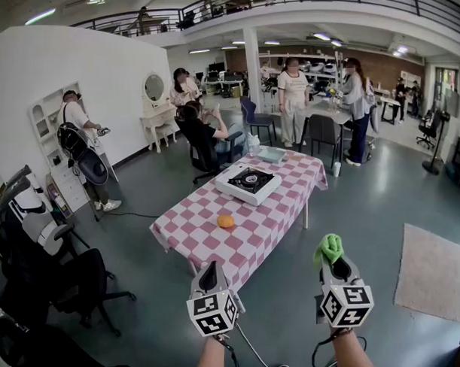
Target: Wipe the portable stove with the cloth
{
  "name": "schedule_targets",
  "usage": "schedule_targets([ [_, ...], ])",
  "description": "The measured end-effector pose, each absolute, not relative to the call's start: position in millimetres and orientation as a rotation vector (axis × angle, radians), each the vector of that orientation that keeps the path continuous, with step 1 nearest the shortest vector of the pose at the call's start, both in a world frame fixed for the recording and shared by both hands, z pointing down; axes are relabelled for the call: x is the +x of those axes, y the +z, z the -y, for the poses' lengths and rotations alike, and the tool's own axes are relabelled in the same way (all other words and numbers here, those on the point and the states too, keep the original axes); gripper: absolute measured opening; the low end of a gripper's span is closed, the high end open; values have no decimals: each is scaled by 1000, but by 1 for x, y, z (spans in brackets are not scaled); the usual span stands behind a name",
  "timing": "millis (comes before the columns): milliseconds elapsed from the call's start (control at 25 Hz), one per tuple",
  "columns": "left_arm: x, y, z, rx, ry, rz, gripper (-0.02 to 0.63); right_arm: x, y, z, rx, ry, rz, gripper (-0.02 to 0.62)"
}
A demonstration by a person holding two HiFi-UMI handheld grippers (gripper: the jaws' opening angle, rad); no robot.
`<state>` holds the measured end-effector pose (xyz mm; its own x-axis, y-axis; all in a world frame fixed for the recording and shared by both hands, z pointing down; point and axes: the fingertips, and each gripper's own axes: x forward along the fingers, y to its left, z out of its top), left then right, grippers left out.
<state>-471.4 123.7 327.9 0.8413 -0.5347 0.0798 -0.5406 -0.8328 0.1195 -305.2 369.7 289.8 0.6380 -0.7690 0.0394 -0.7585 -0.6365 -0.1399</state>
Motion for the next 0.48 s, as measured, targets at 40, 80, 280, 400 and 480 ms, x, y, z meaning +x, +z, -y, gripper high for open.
schedule_targets([
  [40,-469,328,-125,2881,67,843,0,-303,289,-370,-2744,-145,-1287,89],
  [80,-466,329,-126,2881,70,841,0,-301,289,-370,-2745,-146,-1290,89],
  [280,-454,334,-129,2883,88,840,2,-292,292,-371,-2751,-157,-1309,89],
  [400,-447,334,-128,2877,86,856,0,-283,295,-369,-2748,-173,-1327,89],
  [480,-442,334,-127,2874,87,870,2,-274,299,-366,-2728,-192,-1335,89],
])
